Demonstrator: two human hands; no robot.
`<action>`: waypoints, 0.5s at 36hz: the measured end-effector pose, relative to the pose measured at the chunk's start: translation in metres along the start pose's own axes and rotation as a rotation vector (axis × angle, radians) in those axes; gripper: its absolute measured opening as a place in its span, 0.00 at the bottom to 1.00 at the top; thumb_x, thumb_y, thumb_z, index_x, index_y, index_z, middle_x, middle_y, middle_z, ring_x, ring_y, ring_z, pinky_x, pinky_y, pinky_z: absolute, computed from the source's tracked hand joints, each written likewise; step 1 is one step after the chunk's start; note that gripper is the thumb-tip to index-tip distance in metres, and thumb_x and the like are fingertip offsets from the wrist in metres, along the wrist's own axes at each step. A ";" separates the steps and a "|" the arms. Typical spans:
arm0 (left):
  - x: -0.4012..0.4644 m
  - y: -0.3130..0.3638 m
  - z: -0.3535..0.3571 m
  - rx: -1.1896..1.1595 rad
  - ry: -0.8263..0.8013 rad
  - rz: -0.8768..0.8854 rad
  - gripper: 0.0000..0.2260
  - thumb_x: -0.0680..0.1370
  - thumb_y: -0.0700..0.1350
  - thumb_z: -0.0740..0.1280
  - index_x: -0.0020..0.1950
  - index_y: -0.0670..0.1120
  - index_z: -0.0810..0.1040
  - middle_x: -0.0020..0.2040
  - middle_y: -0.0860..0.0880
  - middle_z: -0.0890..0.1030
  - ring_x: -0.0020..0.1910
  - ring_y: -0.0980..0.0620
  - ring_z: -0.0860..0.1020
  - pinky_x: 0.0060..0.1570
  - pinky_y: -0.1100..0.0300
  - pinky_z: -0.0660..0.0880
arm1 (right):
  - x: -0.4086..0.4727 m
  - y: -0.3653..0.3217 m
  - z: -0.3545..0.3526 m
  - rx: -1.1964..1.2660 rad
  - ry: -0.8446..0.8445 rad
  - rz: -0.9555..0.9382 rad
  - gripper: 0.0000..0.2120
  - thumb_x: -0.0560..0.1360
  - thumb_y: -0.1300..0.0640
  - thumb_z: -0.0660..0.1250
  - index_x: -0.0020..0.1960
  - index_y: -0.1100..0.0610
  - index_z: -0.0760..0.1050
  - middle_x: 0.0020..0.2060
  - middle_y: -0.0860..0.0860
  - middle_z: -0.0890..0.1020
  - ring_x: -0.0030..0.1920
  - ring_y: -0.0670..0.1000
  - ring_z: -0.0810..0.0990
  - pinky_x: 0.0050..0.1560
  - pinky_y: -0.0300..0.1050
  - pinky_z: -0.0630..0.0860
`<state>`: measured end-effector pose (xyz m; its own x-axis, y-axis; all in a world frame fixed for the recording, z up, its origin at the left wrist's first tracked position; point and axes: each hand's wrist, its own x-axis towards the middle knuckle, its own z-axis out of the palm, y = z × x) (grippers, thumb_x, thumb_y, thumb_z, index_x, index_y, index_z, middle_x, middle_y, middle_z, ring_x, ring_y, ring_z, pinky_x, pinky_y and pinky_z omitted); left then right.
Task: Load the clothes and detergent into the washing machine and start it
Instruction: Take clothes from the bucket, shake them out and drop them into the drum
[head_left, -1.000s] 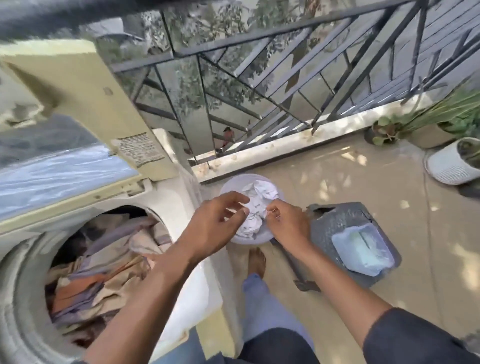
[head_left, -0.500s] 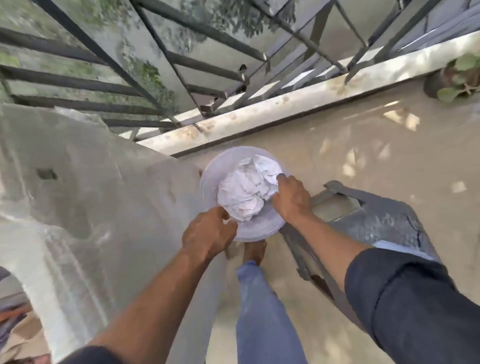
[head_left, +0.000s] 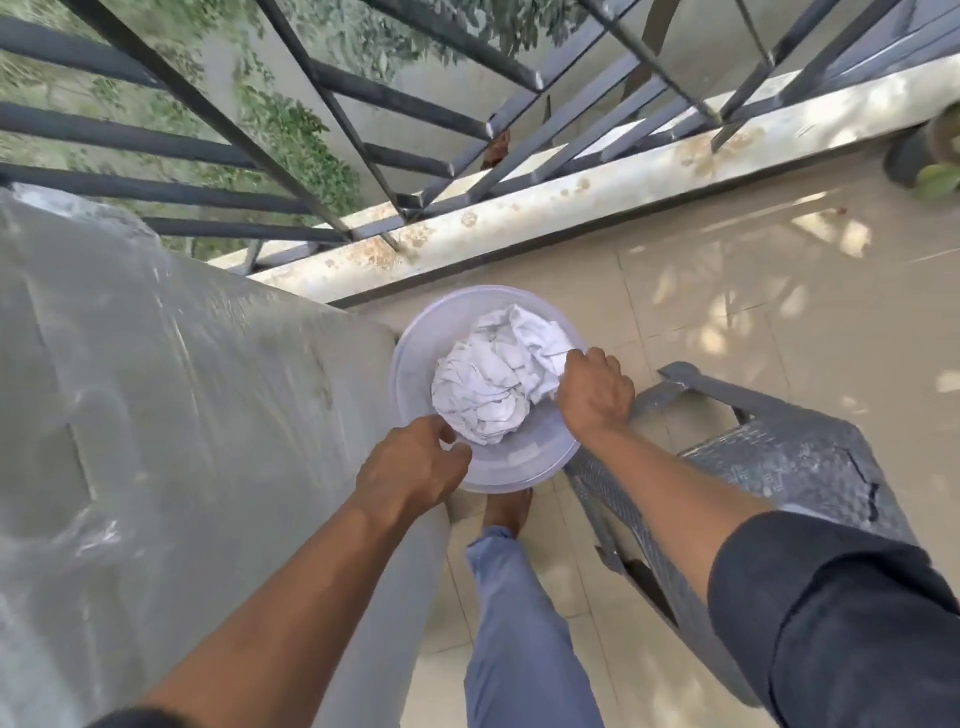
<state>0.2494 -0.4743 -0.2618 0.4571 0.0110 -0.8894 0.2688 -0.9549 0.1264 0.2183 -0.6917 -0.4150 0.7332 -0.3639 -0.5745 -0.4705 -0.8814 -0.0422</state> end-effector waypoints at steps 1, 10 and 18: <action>-0.005 0.002 -0.002 -0.010 -0.005 0.002 0.19 0.82 0.59 0.64 0.70 0.55 0.77 0.67 0.49 0.82 0.61 0.45 0.81 0.61 0.53 0.78 | -0.004 0.002 -0.005 0.019 0.013 -0.005 0.11 0.78 0.58 0.68 0.59 0.54 0.76 0.55 0.55 0.79 0.57 0.58 0.77 0.47 0.51 0.72; -0.004 0.022 0.004 -0.138 0.051 0.053 0.14 0.82 0.57 0.64 0.65 0.55 0.79 0.61 0.52 0.83 0.60 0.47 0.81 0.62 0.52 0.79 | 0.020 0.008 -0.001 -0.394 -0.009 -0.272 0.43 0.69 0.59 0.77 0.76 0.44 0.58 0.65 0.58 0.67 0.58 0.58 0.72 0.49 0.51 0.73; 0.003 0.015 0.021 -0.167 0.020 0.007 0.13 0.83 0.57 0.64 0.65 0.55 0.79 0.61 0.52 0.83 0.59 0.48 0.81 0.61 0.53 0.79 | 0.038 0.018 -0.005 -0.154 -0.022 -0.272 0.15 0.75 0.65 0.66 0.60 0.53 0.76 0.57 0.55 0.74 0.57 0.58 0.74 0.48 0.49 0.74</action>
<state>0.2367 -0.4943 -0.2715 0.4763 0.0118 -0.8792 0.4017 -0.8924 0.2057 0.2399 -0.7230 -0.4337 0.8102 -0.1033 -0.5770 -0.1773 -0.9814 -0.0732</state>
